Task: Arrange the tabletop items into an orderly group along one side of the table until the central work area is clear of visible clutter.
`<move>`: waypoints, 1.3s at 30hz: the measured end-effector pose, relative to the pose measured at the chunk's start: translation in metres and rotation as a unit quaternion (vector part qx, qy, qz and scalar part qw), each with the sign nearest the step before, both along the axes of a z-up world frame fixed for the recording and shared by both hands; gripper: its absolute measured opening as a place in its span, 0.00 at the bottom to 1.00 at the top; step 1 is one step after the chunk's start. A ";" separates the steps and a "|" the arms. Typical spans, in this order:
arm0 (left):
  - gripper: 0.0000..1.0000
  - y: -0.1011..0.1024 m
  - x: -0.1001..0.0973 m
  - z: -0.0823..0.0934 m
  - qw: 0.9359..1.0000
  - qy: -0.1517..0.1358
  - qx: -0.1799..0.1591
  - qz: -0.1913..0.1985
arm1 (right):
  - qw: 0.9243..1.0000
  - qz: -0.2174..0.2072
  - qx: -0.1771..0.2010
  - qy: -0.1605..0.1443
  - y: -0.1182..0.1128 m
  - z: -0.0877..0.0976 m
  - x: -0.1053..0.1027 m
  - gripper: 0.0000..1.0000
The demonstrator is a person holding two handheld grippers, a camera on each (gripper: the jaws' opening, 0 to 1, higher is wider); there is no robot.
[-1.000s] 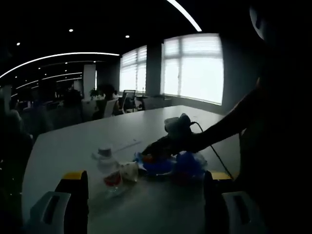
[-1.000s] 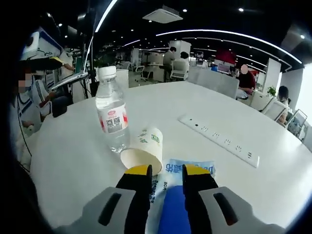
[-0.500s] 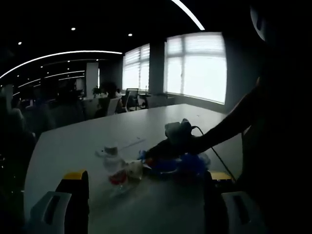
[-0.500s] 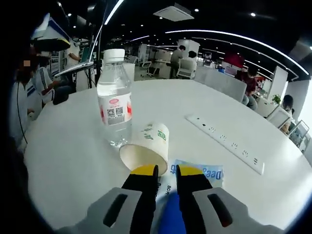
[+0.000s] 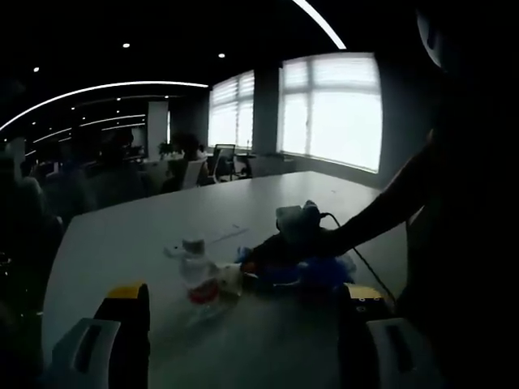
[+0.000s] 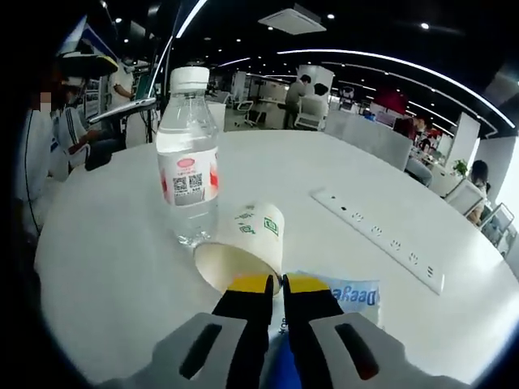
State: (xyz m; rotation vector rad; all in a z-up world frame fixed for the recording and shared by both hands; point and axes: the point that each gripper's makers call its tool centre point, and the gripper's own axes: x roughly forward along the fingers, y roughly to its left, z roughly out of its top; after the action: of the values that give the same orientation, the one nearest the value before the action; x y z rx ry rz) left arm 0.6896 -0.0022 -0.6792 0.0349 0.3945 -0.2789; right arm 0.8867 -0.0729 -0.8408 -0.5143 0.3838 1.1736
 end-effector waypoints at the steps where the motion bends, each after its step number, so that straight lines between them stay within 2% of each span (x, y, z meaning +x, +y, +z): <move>1: 0.94 0.002 -0.001 -0.001 1.000 0.001 0.001 0.001 | 1.000 0.000 0.001 0.000 0.000 0.000 0.000 0.00; 6: 0.94 0.005 -0.002 -0.002 1.000 0.003 0.000 0.006 | 1.000 -0.002 0.001 0.005 -0.001 -0.001 -0.001 0.00; 16: 0.94 0.005 -0.003 -0.003 1.000 -0.002 0.002 0.002 | 1.000 -0.017 0.016 0.011 -0.005 0.009 0.002 0.00; 18: 0.94 0.004 -0.004 -0.003 1.000 -0.002 0.002 0.002 | 0.999 -0.025 0.022 0.021 -0.007 0.013 0.001 0.00; 24: 0.94 -0.003 -0.006 -0.004 1.000 0.000 0.006 -0.006 | 0.998 -0.035 0.041 0.020 -0.010 0.031 0.001 0.00; 28: 0.93 -0.008 -0.008 -0.004 1.000 -0.004 0.010 -0.014 | 0.998 -0.040 0.043 0.025 -0.015 0.039 -0.002 0.00; 30: 0.93 -0.011 -0.011 -0.008 0.999 0.005 0.023 -0.022 | 0.998 -0.043 0.044 0.030 -0.018 0.042 -0.004 0.00; 39: 0.94 -0.014 -0.016 -0.005 0.999 -0.005 0.026 -0.032 | 0.996 -0.057 0.042 0.051 -0.034 0.062 -0.014 0.00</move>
State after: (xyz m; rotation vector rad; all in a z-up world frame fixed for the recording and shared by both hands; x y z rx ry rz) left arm 0.6737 -0.0164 -0.6846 0.1001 0.3907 -0.3313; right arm 0.8728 -0.1068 -0.7784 -0.3560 0.4431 1.1037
